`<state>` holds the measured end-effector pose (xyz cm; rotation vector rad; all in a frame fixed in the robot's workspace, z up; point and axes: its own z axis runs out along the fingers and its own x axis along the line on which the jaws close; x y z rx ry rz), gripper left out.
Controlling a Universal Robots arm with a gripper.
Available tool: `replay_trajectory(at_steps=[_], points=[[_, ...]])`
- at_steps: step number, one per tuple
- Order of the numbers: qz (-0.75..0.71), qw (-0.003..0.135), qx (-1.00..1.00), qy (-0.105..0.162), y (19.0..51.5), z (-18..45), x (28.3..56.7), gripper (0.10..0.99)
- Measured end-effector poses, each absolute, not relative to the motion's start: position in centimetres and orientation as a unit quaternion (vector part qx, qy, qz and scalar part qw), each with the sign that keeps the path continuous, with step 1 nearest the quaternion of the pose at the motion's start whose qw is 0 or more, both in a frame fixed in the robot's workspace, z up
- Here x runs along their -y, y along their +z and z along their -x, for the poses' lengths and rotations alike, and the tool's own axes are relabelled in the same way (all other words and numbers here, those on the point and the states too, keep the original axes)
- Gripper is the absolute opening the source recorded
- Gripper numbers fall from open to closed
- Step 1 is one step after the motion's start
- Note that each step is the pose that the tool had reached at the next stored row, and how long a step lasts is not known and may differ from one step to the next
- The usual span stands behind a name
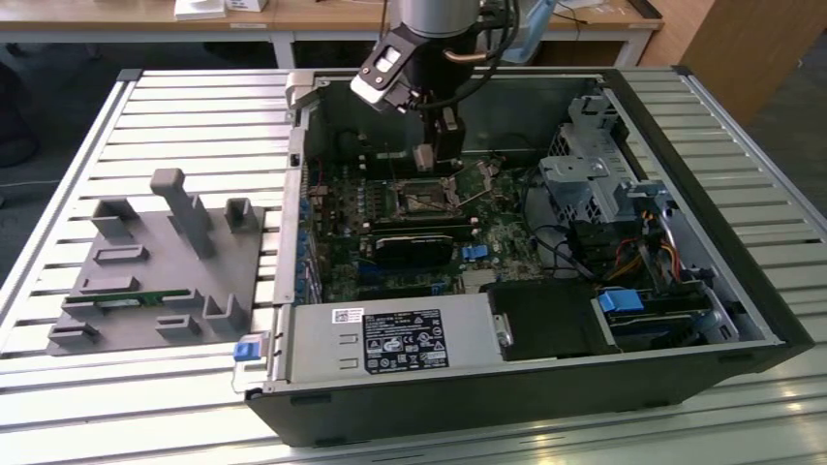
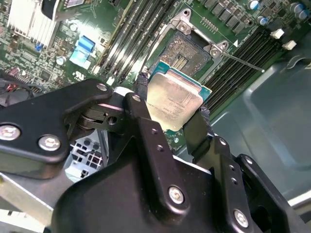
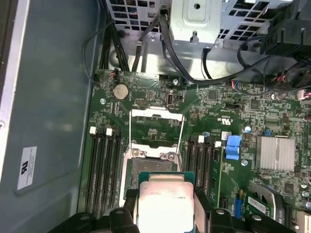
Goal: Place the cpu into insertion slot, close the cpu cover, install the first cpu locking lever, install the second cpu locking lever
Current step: 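Place the cpu into insertion slot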
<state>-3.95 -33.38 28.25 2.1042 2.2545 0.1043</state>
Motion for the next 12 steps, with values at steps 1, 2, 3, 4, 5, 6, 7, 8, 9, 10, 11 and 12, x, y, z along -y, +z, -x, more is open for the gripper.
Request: replay_trajectory(at_steps=[1, 2, 3, 4, 5, 6, 7, 8, 9, 10, 11, 12], points=[[-0.682, 0.028, -0.73, 0.034, 28.1, 3.9, 33.4, 0.541], [-0.682, 0.028, -0.73, 0.034, 28.0, 4.0, 33.4, 0.541], [-0.682, 0.028, -0.73, 0.033, 27.8, 4.0, 33.4, 0.541], [-0.682, 0.028, -0.73, 0.033, 27.6, 4.0, 33.3, 0.541], [-0.682, 0.028, -0.73, 0.033, 27.4, 4.0, 33.3, 0.541], [-0.682, 0.029, -0.73, 0.033, 27.2, 4.0, 33.2, 0.541], [-0.682, 0.029, -0.73, 0.032, 27.1, 4.0, 33.2, 0.541], [-0.682, 0.03, -0.73, 0.032, 26.9, 4.0, 33.0, 0.541], [-0.682, 0.03, -0.73, 0.032, 26.7, 4.0, 32.9, 0.541], [-0.682, 0.031, -0.73, 0.031, 26.5, 4.0, 32.7, 0.541], [-0.682, 0.032, -0.73, 0.029, 26.4, 4.0, 32.5, 0.541], [-0.682, 0.033, -0.73, 0.029, 26.2, 4.0, 32.4, 0.541]])
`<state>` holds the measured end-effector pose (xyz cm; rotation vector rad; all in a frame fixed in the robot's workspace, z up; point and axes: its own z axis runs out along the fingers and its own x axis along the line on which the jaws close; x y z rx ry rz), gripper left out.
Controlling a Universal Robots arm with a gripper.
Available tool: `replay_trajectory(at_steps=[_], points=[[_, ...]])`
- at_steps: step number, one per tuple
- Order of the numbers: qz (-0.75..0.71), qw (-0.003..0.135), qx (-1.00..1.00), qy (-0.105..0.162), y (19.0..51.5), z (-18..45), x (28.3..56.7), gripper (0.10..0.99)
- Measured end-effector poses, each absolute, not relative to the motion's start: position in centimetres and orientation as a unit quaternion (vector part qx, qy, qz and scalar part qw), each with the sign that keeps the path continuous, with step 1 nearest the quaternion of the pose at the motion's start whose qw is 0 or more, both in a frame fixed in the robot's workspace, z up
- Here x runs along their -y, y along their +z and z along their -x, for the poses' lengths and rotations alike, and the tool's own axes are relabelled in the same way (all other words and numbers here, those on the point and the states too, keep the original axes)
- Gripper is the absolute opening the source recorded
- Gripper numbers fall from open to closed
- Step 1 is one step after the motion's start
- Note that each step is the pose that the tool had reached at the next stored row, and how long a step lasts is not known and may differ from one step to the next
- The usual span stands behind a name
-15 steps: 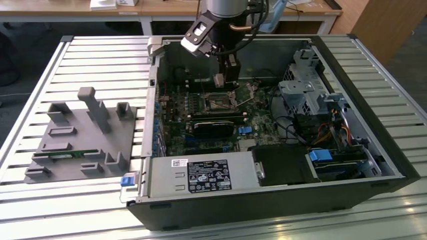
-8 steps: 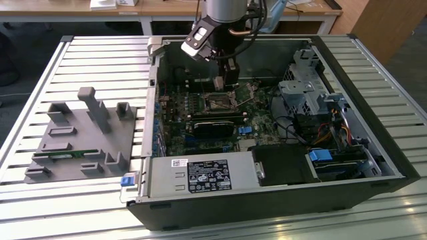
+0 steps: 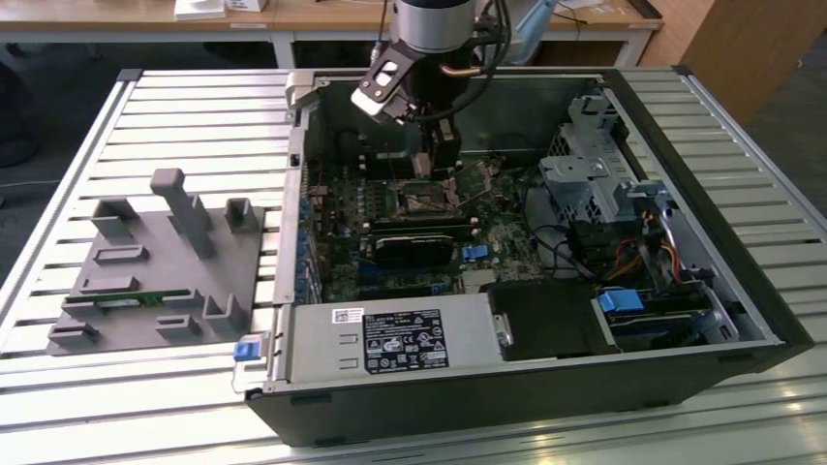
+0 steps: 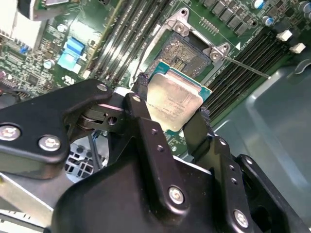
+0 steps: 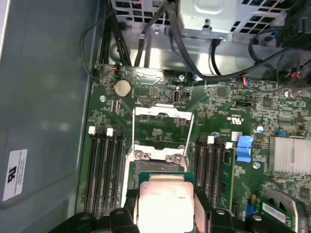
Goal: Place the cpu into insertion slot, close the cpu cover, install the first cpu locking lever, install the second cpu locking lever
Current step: 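Place the cpu into insertion slot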
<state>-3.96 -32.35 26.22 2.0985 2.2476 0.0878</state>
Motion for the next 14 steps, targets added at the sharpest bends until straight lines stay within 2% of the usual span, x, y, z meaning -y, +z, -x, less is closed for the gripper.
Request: replay_trajectory(at_steps=[14], points=[[-0.686, 0.033, -0.726, 0.028, 24.4, 4.1, 32.1, 0.541]])
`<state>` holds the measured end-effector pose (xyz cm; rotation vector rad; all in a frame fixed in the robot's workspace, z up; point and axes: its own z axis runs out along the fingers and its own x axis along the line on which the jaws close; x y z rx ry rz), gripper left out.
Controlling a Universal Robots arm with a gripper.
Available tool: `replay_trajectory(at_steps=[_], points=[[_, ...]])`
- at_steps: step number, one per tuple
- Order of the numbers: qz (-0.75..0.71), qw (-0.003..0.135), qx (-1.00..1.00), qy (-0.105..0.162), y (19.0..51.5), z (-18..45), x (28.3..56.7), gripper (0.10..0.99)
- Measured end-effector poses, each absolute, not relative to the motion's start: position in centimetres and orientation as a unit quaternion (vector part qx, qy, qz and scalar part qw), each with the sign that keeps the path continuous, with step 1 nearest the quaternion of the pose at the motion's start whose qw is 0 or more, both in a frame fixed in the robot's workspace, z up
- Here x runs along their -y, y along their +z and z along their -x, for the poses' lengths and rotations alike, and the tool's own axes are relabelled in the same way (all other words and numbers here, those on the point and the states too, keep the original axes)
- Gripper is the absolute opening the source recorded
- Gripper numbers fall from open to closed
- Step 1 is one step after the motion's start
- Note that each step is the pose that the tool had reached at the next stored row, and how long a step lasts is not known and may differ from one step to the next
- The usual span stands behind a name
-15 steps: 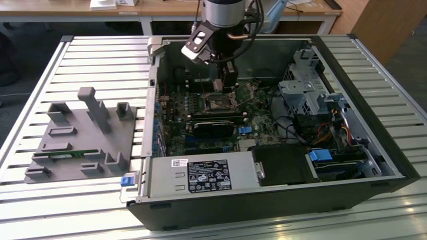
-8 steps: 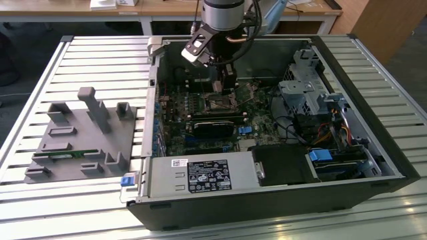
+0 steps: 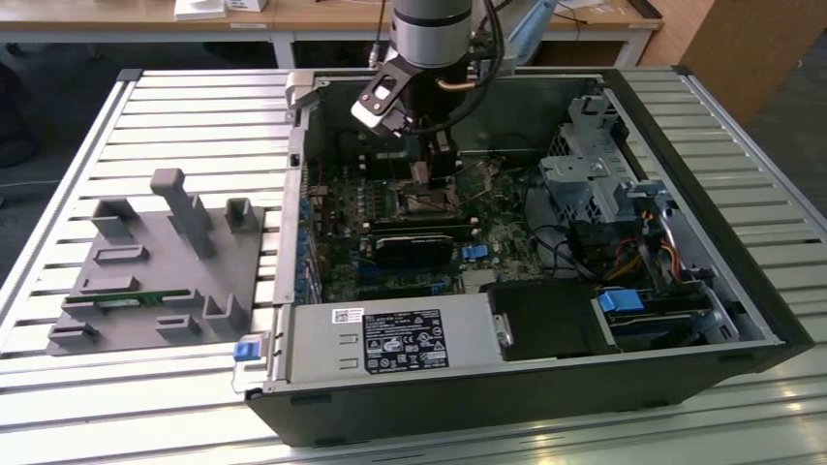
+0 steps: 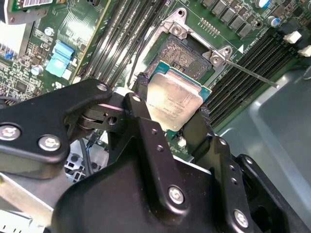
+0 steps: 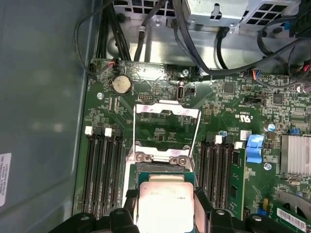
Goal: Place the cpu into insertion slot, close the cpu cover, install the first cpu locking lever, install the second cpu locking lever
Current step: 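Place the cpu into insertion slot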
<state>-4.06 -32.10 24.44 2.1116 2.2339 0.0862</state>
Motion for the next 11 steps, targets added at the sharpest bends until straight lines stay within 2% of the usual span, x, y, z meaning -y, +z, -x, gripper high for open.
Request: replay_trajectory(at_steps=[11], points=[[-0.687, 0.033, -0.726, 0.028, 22.9, 4.1, 32.0, 0.541]])
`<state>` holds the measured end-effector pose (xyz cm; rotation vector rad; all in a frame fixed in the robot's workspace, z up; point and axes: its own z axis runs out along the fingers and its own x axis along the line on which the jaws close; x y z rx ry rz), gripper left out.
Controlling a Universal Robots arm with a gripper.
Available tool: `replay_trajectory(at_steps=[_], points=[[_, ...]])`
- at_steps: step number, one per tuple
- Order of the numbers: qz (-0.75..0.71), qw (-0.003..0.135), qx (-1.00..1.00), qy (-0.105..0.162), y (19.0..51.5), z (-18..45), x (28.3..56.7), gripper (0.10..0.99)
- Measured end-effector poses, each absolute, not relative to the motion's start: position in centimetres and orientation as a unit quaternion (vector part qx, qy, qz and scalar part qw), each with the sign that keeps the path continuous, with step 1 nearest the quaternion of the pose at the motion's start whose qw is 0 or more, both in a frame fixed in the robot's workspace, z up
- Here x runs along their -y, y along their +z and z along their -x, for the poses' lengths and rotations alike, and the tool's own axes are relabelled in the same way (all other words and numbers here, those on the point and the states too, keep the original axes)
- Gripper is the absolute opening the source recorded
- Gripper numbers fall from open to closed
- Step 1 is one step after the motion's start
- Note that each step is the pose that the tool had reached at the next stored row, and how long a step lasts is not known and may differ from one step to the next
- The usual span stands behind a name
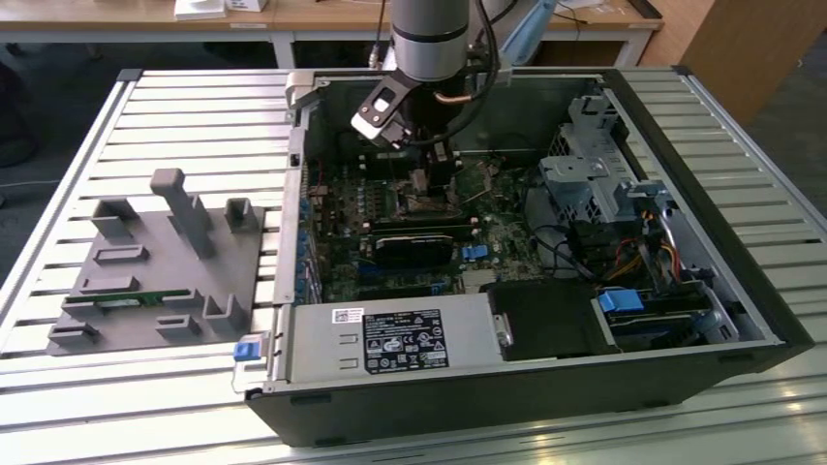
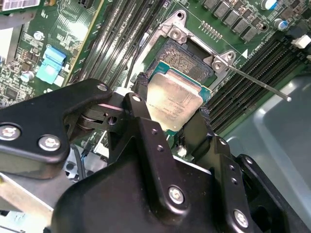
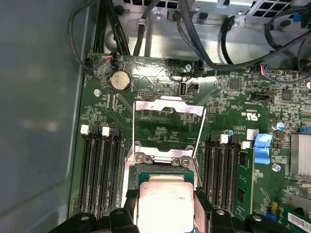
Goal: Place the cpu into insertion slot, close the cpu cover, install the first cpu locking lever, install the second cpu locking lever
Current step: 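Place the cpu into insertion slot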
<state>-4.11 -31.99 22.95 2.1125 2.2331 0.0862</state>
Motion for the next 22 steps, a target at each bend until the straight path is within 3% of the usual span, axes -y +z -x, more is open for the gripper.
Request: replay_trajectory(at_steps=[22], points=[[-0.694, 0.034, -0.718, 0.028, 20.7, 4.5, 31.8, 0.541]])
